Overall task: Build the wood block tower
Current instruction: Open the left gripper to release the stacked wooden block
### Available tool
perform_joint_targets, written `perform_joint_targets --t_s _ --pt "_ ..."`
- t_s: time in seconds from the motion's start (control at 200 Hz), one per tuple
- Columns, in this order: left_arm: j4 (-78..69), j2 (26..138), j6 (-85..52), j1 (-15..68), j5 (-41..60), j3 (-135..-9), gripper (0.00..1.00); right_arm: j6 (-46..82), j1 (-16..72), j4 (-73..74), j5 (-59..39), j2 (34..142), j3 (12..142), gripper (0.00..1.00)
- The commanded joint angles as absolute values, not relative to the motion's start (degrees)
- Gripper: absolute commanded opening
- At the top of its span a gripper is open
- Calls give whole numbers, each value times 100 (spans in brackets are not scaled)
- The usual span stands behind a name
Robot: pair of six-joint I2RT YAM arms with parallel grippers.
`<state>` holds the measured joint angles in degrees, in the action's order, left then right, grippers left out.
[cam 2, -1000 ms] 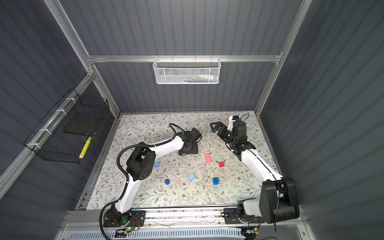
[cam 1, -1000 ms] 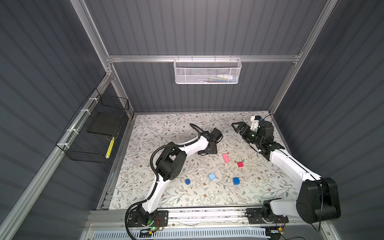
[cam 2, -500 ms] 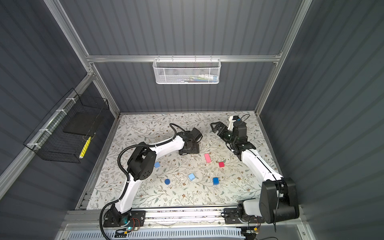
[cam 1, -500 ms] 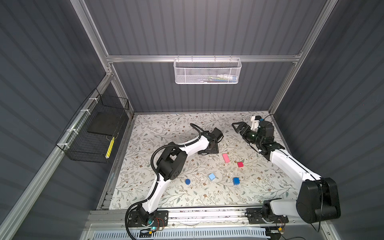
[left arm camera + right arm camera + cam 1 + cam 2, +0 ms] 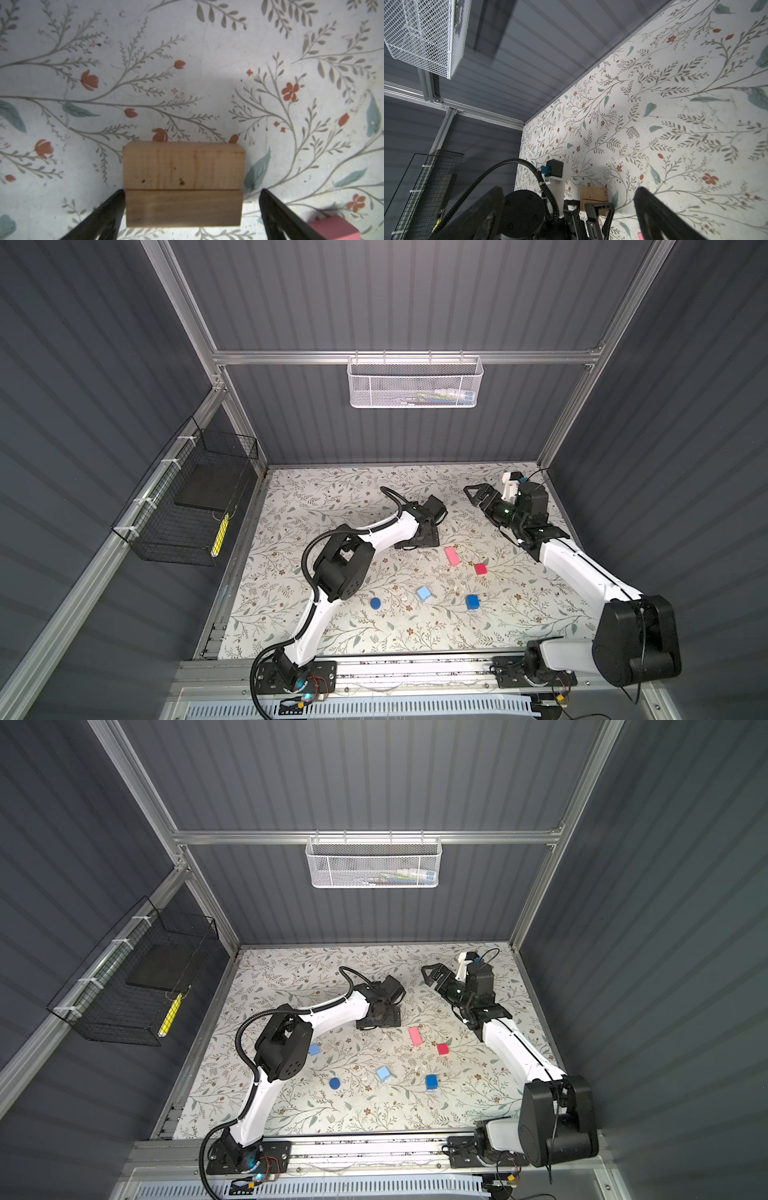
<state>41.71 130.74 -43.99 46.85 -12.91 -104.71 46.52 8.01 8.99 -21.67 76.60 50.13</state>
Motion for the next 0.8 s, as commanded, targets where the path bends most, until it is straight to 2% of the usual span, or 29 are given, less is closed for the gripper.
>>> perform_joint_targets --t_s 0.0,0.795 --pt "4290 13027 -4452 4718 -1211 -10274 100 4700 773 958 -2240 7643 4948 99" --pt "3961 12528 -4412 4737 -1198 -10063 100 4708 765 967 -2295 7595 4939 99"
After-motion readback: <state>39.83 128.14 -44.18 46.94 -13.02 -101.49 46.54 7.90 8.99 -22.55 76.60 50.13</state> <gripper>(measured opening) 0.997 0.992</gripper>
